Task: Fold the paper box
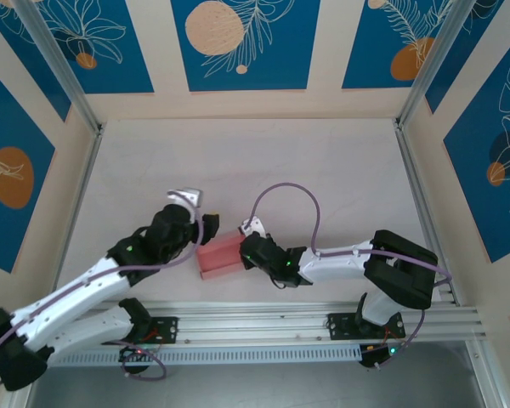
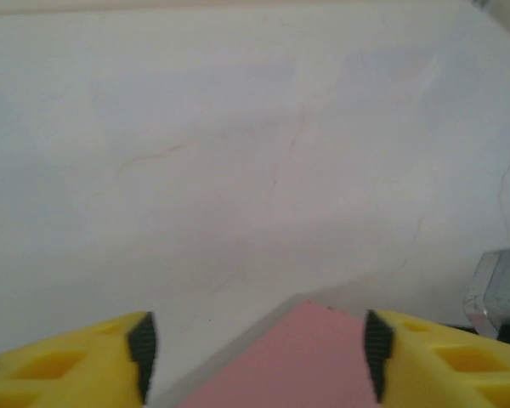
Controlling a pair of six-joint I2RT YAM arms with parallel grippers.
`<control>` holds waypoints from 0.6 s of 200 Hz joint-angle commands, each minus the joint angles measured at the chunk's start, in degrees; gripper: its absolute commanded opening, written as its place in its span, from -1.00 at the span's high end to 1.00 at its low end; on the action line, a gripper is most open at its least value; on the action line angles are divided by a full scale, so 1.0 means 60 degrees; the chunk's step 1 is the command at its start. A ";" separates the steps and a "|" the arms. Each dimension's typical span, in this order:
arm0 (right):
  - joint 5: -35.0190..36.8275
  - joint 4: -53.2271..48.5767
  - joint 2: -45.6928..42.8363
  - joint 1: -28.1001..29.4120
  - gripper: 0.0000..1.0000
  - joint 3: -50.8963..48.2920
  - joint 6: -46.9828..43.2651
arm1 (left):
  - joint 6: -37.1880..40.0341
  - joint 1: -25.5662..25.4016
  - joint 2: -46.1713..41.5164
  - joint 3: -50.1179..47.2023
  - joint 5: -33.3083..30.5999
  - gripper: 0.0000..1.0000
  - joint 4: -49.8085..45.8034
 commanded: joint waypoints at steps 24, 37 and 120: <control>0.0290 -0.0872 -0.0065 0.0165 0.51 0.0062 -0.0014 | -0.0445 0.0083 0.1073 -0.0765 0.2417 0.20 0.1141; 0.0277 -0.0902 -0.0129 0.0169 0.36 0.0098 -0.0008 | -0.0692 0.0086 0.1353 -0.0999 0.2611 0.30 0.1409; 0.0080 -0.1876 -0.1560 0.0423 -0.25 0.0138 0.0160 | -0.1497 0.0084 0.2524 -0.2251 0.2782 0.54 0.3257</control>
